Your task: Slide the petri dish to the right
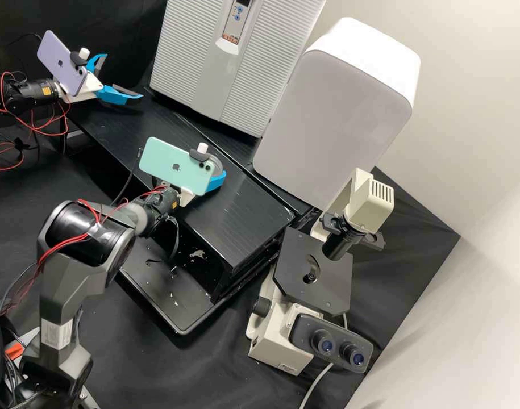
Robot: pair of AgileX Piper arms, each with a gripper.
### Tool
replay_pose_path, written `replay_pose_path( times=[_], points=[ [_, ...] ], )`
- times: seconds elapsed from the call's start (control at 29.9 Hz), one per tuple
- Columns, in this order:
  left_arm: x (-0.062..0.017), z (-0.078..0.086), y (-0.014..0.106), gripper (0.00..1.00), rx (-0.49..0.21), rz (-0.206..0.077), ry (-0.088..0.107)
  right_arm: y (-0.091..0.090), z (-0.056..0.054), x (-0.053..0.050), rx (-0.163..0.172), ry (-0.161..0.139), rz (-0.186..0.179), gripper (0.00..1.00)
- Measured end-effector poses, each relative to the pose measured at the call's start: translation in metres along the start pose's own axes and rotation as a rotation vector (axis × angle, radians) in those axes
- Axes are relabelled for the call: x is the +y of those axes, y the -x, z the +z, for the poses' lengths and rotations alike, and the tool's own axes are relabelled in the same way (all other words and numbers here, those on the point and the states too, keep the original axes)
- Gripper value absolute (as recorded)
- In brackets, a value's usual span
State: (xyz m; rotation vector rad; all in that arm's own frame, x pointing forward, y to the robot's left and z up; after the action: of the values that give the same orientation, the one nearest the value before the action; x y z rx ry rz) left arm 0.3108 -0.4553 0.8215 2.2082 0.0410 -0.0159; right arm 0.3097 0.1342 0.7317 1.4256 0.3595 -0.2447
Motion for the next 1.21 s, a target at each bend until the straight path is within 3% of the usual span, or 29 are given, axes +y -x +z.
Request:
replay_pose_path(
  times=[0.44,0.67,1.21],
  points=[
    [0.0,0.0,0.0,1.0,0.0,0.0,0.0,0.016,0.017,-0.001,0.002,0.012,0.028,0.0],
    [0.0,0.0,0.0,1.0,0.0,0.0,0.0,0.027,0.028,0.0,-0.019,0.009,0.046,0.0],
    [0.0,0.0,0.0,1.0,0.0,0.0,0.0,0.039,0.057,0.005,-0.041,0.022,0.119,0.0]
  ],
)
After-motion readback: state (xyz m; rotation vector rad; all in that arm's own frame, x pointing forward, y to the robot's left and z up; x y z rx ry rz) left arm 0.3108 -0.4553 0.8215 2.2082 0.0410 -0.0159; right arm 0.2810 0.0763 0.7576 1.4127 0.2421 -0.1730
